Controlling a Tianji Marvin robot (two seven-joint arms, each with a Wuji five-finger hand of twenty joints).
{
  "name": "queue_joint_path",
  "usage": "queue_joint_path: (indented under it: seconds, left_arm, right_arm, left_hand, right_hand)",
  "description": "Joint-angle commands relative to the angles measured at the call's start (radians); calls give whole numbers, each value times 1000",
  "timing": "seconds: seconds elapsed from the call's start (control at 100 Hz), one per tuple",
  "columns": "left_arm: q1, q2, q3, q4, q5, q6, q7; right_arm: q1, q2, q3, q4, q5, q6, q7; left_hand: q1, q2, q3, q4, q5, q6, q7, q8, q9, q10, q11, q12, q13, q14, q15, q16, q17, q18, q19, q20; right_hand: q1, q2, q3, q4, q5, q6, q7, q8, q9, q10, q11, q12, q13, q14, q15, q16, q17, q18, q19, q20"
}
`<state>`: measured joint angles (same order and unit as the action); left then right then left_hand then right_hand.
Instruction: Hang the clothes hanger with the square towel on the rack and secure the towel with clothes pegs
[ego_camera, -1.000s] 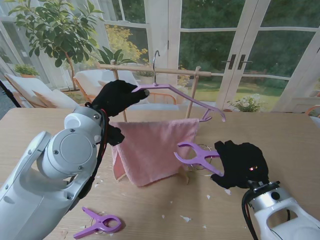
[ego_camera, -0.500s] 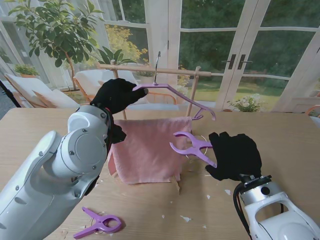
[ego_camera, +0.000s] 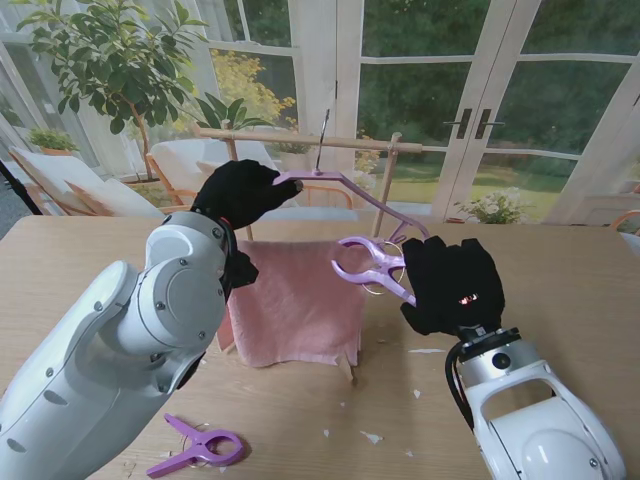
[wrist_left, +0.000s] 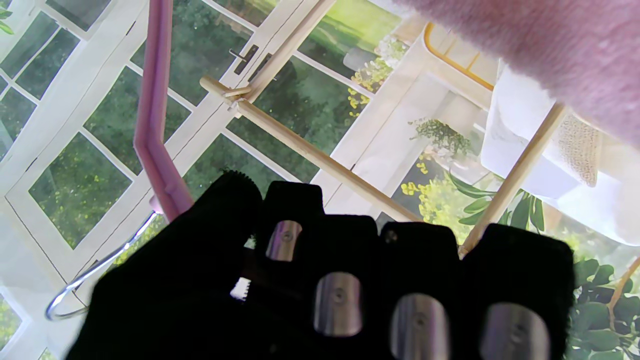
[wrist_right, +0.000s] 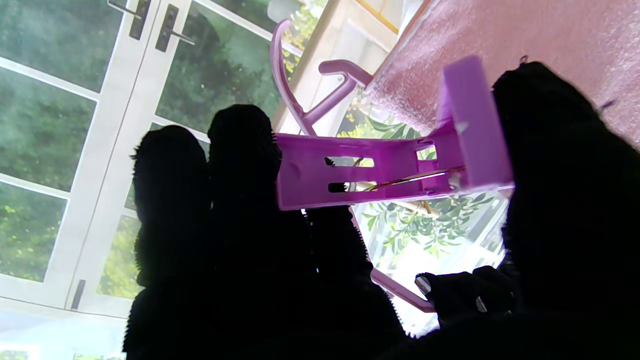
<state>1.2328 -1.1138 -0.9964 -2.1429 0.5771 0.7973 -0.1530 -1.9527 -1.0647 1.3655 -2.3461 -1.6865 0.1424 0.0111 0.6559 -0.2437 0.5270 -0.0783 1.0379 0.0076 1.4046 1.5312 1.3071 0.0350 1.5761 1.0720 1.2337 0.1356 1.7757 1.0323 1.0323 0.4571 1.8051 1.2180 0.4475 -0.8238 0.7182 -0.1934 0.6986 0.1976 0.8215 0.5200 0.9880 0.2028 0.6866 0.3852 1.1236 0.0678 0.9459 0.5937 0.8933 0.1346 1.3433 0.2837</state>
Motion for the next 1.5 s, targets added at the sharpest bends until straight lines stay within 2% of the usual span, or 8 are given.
queue_joint_path:
  seconds: [0.0,0.24,0.46,1.08,1.18,1.24,1.38,1.49]
  left_arm:
    - [-1,-5,0,-7,0,-5,-14]
    - [-1,-5,1,-9,5,-18,-15]
    - [4,-4,5,-13,15,-32,-17]
    - [16,-7,10,-47,-1,-51,-11]
    - [16,-6,6,-47,-2,-51,-15]
    - [16,-6,3,-46,-9,-47,-14]
    - [16,-5,-4,-44,-19,-41,-18]
    - [17,-3,-11,-42,-21,-38,-23]
  right_arm:
    - [16,-5,-10,-46,-20,0,25]
    - [55,-5,-27,-46,-86,-19,114]
    - [61,-6,-24,-42,-151,-18,123]
    - [132,-12,-72,-28,-207,-46,282]
    - [136,-13,-82,-30,-193,-49,320]
    - [136,-14,-85,-33,-179,-56,346]
    - [139,-17,-103,-42,-158,-63,424]
    - [124,-16,-100,-48,-124,-60,418]
  left_hand:
    - [15,62,-6,19,0,53,21,39,28,-172,25,16,34,-134,133,-5,47,-34,289,-3]
    - [16,60,-7,19,2,56,20,39,28,-171,25,17,34,-134,134,-6,47,-35,289,-4]
    - [16,60,-8,19,1,54,20,39,28,-171,25,18,34,-135,134,-6,47,-37,289,-4]
    - [16,61,-10,20,1,55,19,39,28,-169,24,19,34,-137,134,-6,48,-38,289,-4]
    - [17,61,-11,20,1,54,19,39,28,-171,24,19,34,-137,134,-6,48,-40,289,-4]
    - [17,61,-10,20,1,54,19,39,28,-172,24,19,34,-137,134,-6,48,-40,289,-4]
    - [18,60,-10,20,0,55,19,39,28,-171,24,19,34,-137,134,-6,48,-40,289,-4]
    - [16,60,-10,20,1,57,19,39,28,-170,24,20,34,-137,134,-7,48,-39,289,-4]
  right_hand:
    - [261,100,402,78,86,-205,184,74,121,-120,163,68,40,17,23,14,2,-20,35,399]
    - [285,103,402,80,92,-221,190,88,125,-129,170,80,39,14,34,21,3,-20,40,401]
    - [307,110,399,80,96,-225,191,110,120,-118,190,123,50,11,85,50,20,-29,83,425]
    - [309,137,375,76,90,-224,178,110,110,-118,185,139,42,8,101,62,26,-37,101,438]
    - [142,112,328,70,33,-173,91,15,25,-101,101,87,-42,38,-3,25,-48,-22,44,433]
    - [-40,195,232,139,41,-129,-226,134,-96,-101,29,44,-134,56,-91,6,-123,0,11,477]
    - [-212,311,-60,116,-217,-62,-533,49,-401,-88,-125,-62,-358,118,-278,-60,-302,69,-58,521]
    - [-338,333,-50,107,-348,4,-646,5,-563,-53,-207,-109,-527,182,-471,-164,-445,178,-266,451]
